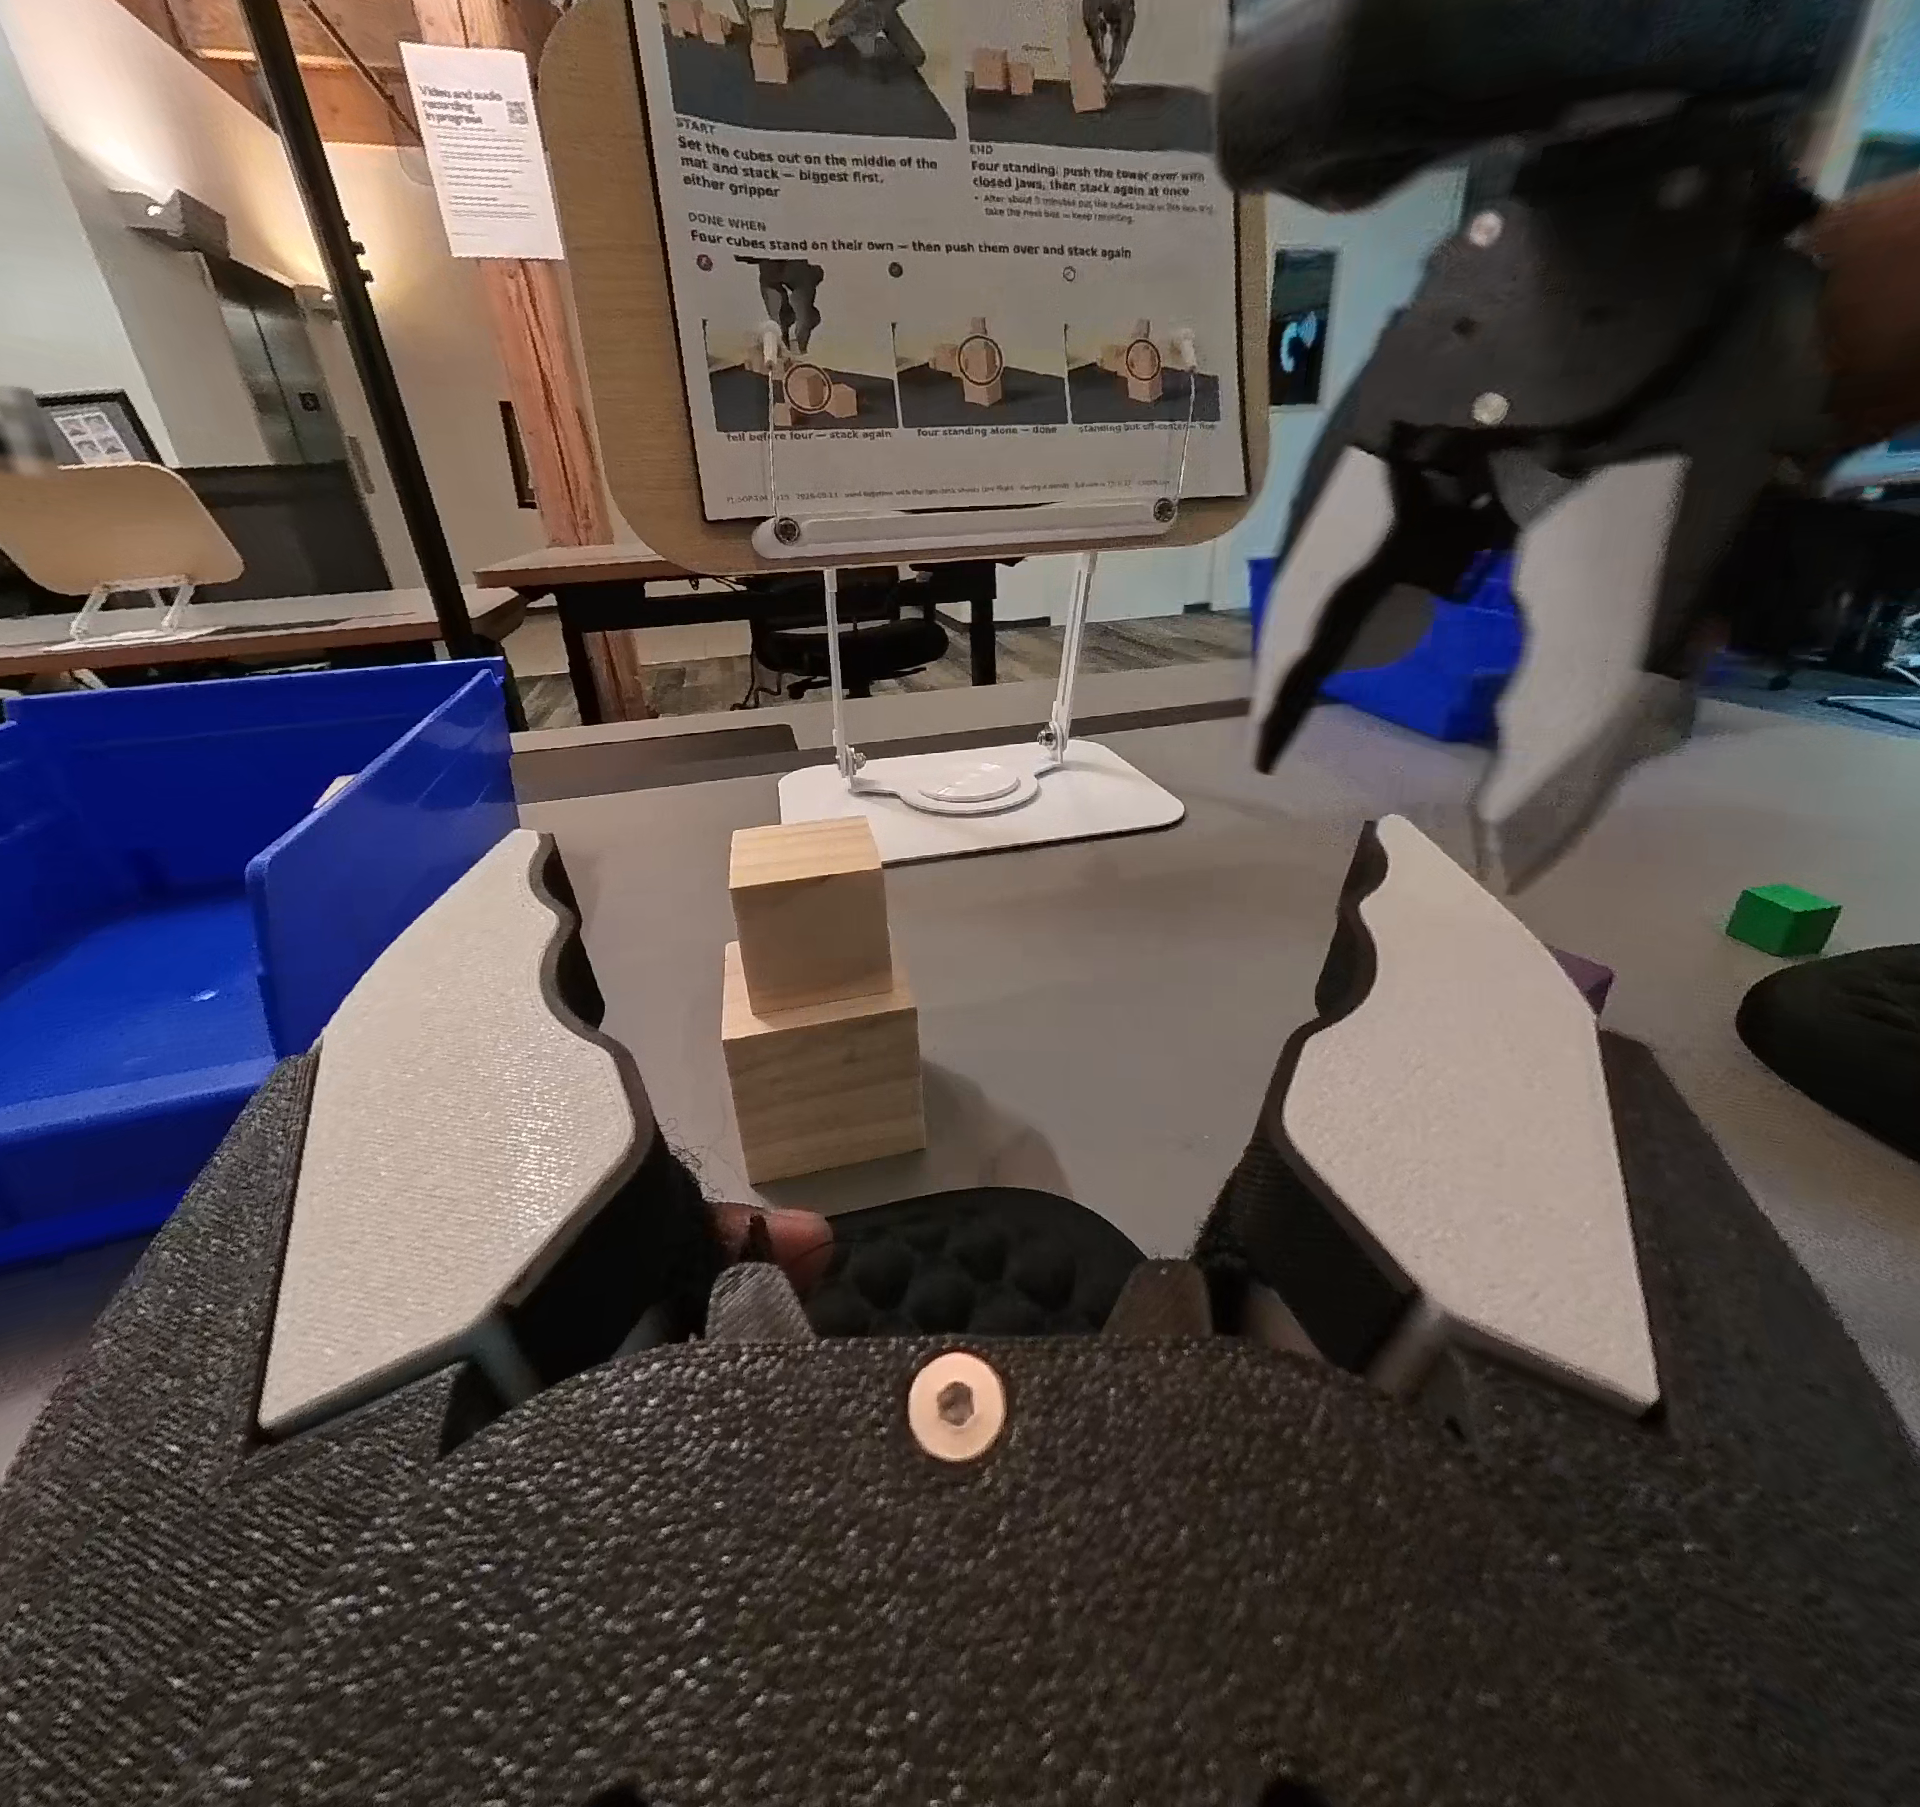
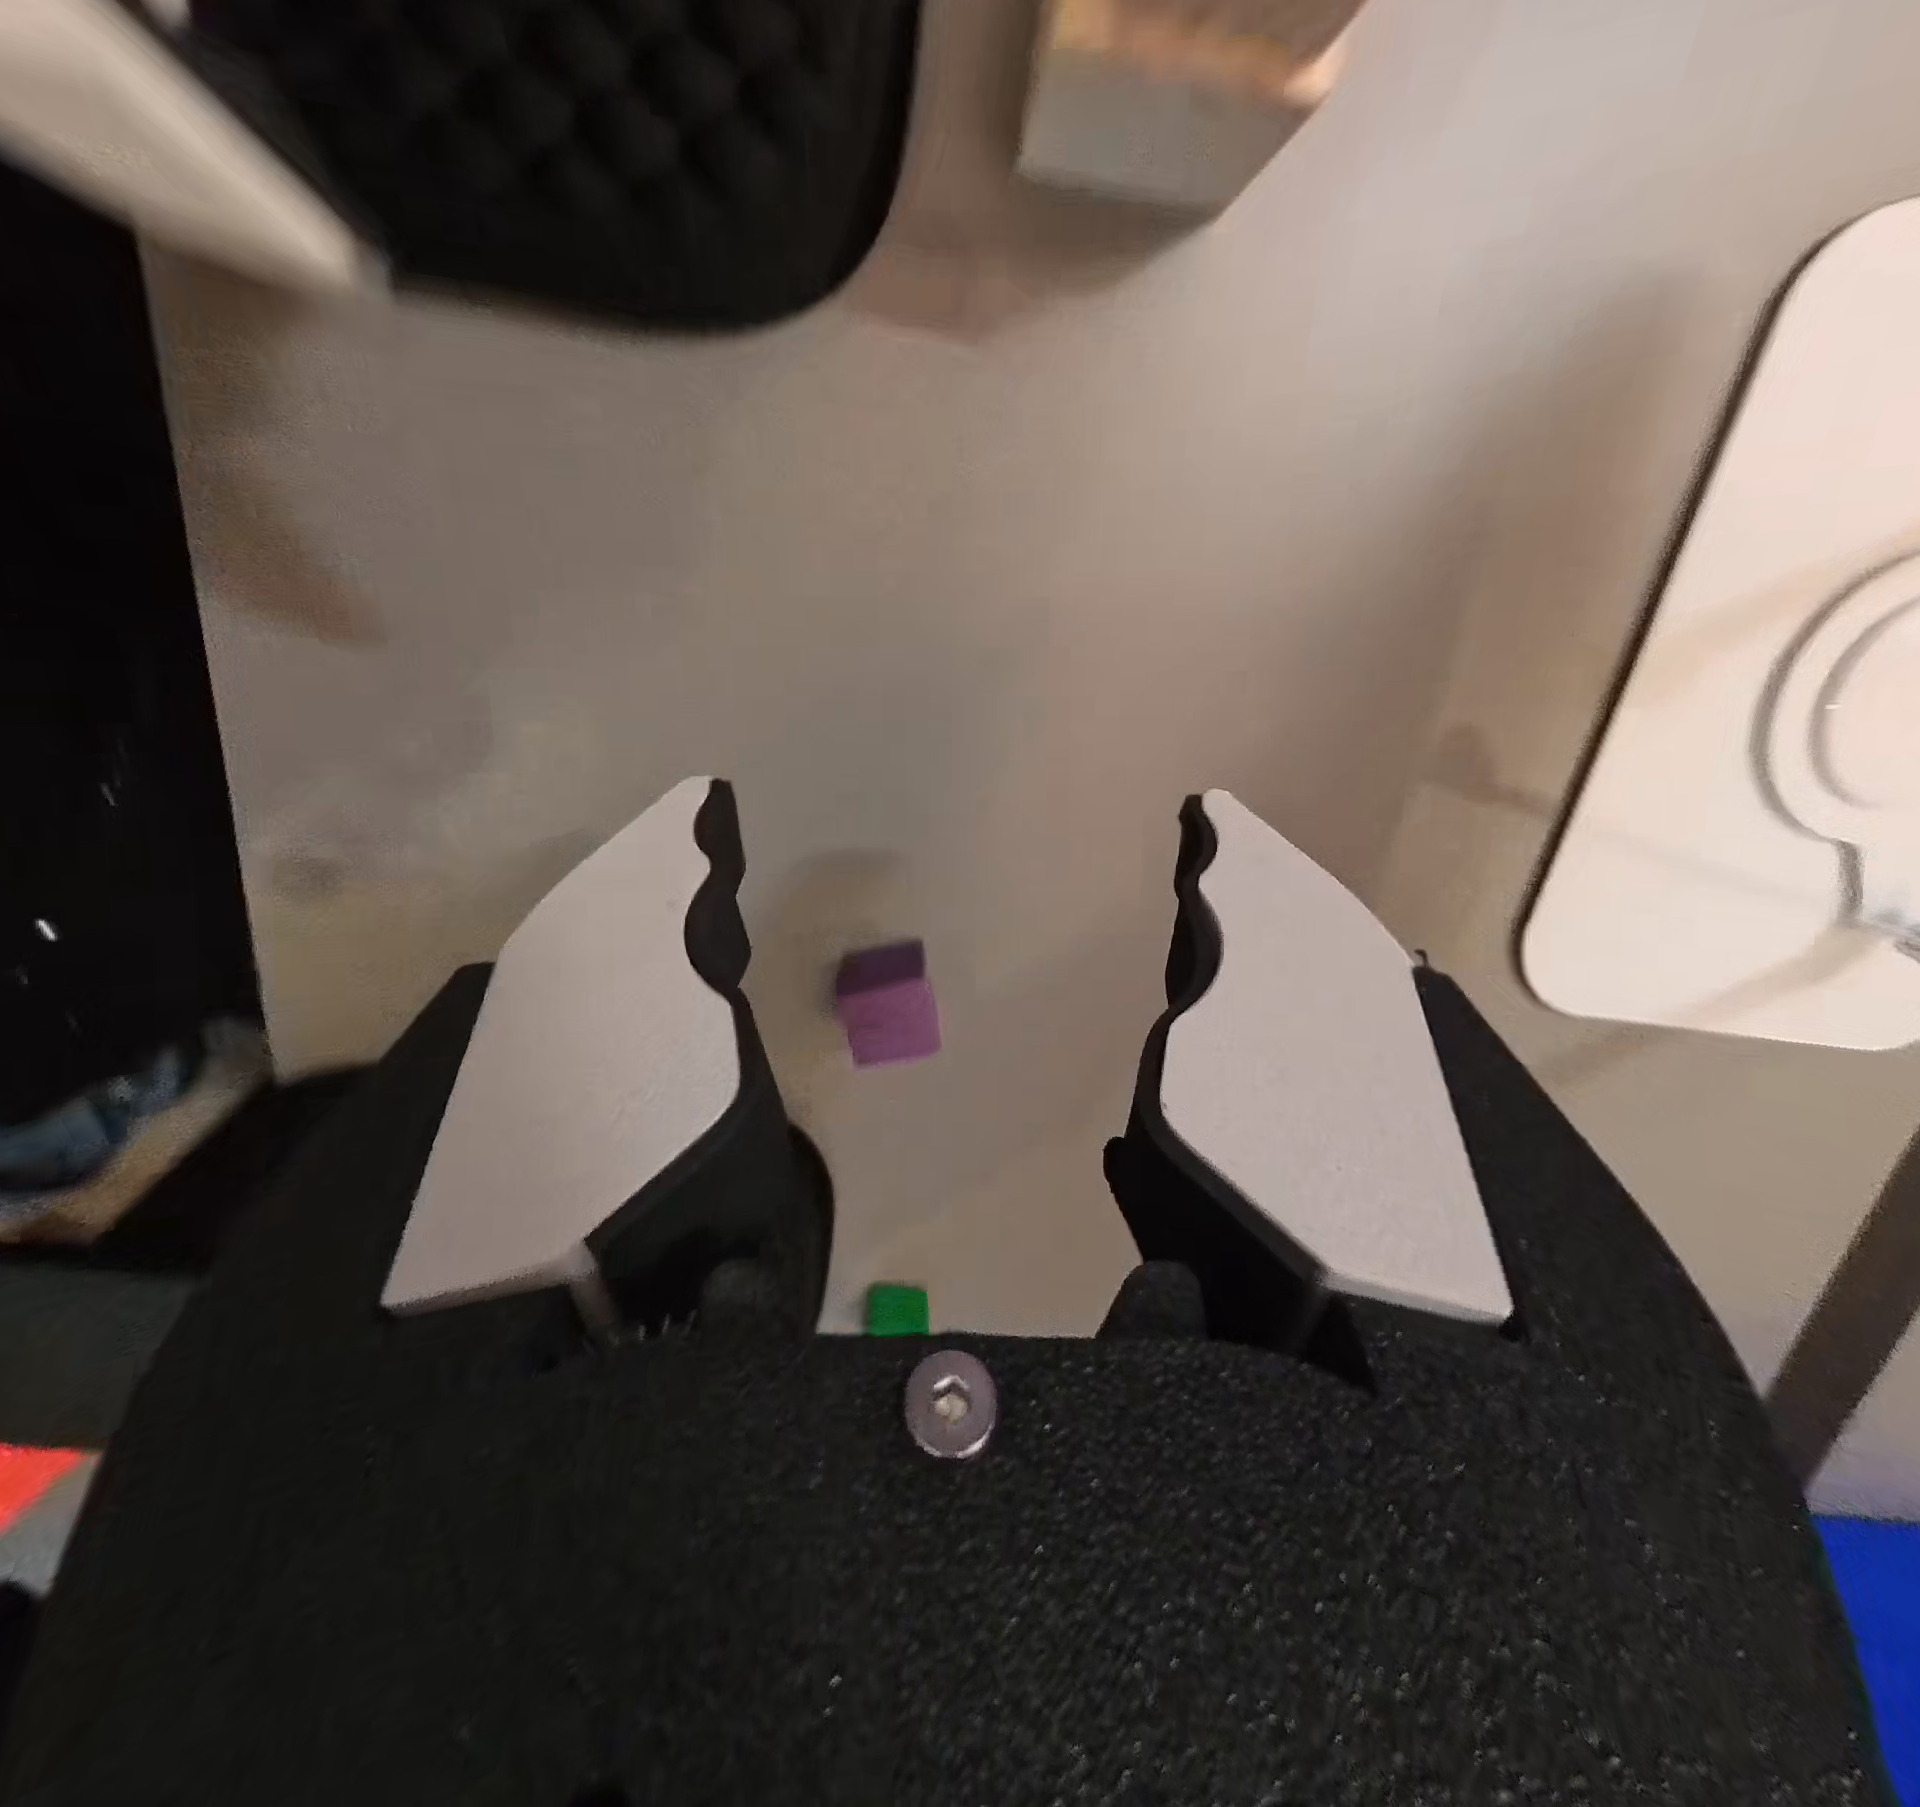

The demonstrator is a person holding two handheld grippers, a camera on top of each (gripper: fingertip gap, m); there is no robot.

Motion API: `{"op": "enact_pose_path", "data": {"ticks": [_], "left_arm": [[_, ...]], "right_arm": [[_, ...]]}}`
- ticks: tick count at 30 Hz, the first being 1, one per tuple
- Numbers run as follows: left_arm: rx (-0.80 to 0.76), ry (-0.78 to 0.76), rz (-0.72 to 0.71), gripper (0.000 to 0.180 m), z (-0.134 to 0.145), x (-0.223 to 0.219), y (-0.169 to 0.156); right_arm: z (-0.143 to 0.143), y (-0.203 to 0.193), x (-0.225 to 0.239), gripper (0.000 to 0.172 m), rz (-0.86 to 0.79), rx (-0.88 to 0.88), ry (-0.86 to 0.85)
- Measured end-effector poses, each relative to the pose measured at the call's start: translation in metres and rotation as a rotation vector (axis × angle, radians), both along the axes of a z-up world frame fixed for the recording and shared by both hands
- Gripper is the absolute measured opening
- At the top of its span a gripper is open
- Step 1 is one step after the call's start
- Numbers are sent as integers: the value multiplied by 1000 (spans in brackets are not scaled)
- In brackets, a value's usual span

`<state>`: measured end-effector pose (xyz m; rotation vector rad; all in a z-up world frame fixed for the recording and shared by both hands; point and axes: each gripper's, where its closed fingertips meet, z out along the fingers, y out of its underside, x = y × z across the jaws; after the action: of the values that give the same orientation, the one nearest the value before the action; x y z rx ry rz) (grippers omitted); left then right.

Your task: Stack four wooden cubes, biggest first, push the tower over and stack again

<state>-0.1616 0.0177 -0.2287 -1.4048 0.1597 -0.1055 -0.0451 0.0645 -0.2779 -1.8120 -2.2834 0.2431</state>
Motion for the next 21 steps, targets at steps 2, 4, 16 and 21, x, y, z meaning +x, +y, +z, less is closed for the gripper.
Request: {"op": "enact_pose_path", "data": {"ticks": [2,4,16,21], "left_arm": [[1,1,2,135,0,0,0],[0,0,3,135,0,0,0],[-10,1,3,134,-1,0,1],[-11,1,3,133,-1,0,1]], "right_arm": [[-12,-2,25,77,68,20,-26],[-26,-1,46,74,96,34,-61],[-66,1,78,52,195,-19,-64],[-70,1,80,26,207,-44,-81]]}}
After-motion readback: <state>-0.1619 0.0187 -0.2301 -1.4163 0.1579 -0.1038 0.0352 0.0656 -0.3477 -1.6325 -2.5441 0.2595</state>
